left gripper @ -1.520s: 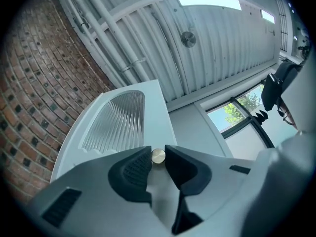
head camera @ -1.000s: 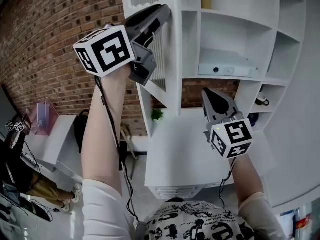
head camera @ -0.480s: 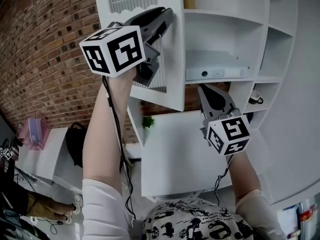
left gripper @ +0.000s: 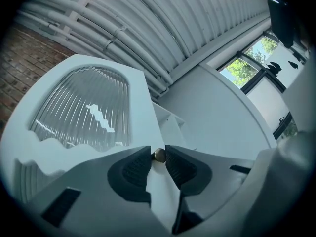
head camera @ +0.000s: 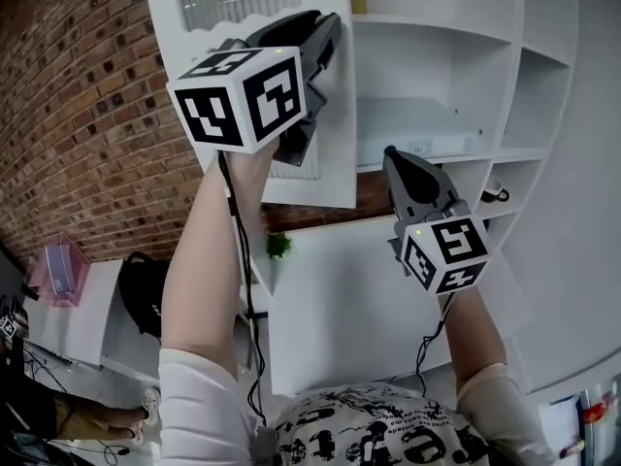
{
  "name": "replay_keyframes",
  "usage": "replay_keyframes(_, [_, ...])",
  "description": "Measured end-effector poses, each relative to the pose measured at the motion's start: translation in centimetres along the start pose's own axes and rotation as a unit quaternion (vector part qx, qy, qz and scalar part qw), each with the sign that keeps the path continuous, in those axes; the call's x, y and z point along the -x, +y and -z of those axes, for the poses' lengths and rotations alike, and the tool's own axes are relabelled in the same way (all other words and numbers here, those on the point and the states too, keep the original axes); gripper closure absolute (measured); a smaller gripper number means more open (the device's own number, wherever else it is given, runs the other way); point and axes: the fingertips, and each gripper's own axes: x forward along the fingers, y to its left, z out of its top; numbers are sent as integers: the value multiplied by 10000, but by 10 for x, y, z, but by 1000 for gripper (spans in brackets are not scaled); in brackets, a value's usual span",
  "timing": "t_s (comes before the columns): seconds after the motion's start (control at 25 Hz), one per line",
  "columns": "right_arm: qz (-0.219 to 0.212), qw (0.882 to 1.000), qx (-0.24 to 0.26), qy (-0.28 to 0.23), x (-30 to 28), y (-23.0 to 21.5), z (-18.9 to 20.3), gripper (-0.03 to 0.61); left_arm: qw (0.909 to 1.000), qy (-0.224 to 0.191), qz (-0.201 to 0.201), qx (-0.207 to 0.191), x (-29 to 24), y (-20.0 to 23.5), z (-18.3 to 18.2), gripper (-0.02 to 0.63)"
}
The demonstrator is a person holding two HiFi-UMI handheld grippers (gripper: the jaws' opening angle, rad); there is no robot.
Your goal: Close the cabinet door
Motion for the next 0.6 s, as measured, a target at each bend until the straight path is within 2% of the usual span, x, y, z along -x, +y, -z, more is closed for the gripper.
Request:
replay_keyframes(0.36, [-524, 9985, -25, 165, -15, -34, 12, 563, 9959, 205, -832, -280, -31, 18, 14, 516])
replay_keyframes(0.6, [-763, 9971, -63, 46, -15, -49, 10, 563, 9870, 486, -1345, -734, -42, 20, 17, 522])
